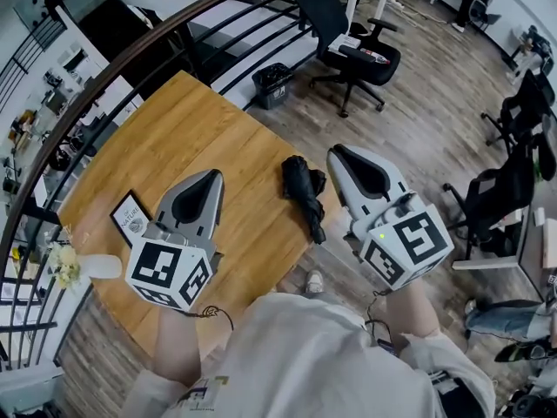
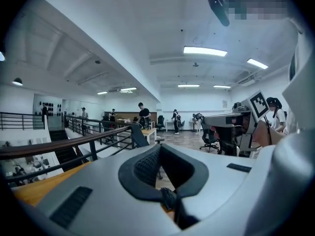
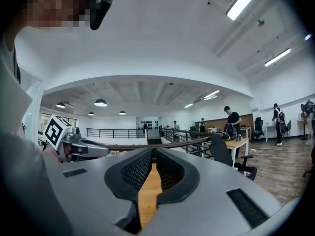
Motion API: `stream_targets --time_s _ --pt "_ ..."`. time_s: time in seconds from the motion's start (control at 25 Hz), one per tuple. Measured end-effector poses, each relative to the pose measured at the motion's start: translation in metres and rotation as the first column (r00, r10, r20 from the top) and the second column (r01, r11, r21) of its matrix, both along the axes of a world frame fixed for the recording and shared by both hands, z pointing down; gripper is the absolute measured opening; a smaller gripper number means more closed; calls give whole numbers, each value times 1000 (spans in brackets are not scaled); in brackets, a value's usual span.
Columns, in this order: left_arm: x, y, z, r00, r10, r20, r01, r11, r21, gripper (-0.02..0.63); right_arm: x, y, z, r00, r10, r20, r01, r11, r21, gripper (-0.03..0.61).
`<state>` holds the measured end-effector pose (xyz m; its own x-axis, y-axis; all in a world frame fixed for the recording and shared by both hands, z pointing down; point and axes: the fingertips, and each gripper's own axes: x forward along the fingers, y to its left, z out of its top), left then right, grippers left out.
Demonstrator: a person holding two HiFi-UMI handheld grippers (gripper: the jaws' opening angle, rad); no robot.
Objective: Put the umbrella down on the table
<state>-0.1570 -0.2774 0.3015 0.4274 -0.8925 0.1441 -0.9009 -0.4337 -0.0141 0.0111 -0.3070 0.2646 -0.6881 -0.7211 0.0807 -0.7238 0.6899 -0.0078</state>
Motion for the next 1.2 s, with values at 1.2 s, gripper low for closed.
stream_targets --time_s 1.2 --pt "28 41 2 997 1 74 -2 1000 15 17 31 40 9 999 4 -37 -4 1000 19 28"
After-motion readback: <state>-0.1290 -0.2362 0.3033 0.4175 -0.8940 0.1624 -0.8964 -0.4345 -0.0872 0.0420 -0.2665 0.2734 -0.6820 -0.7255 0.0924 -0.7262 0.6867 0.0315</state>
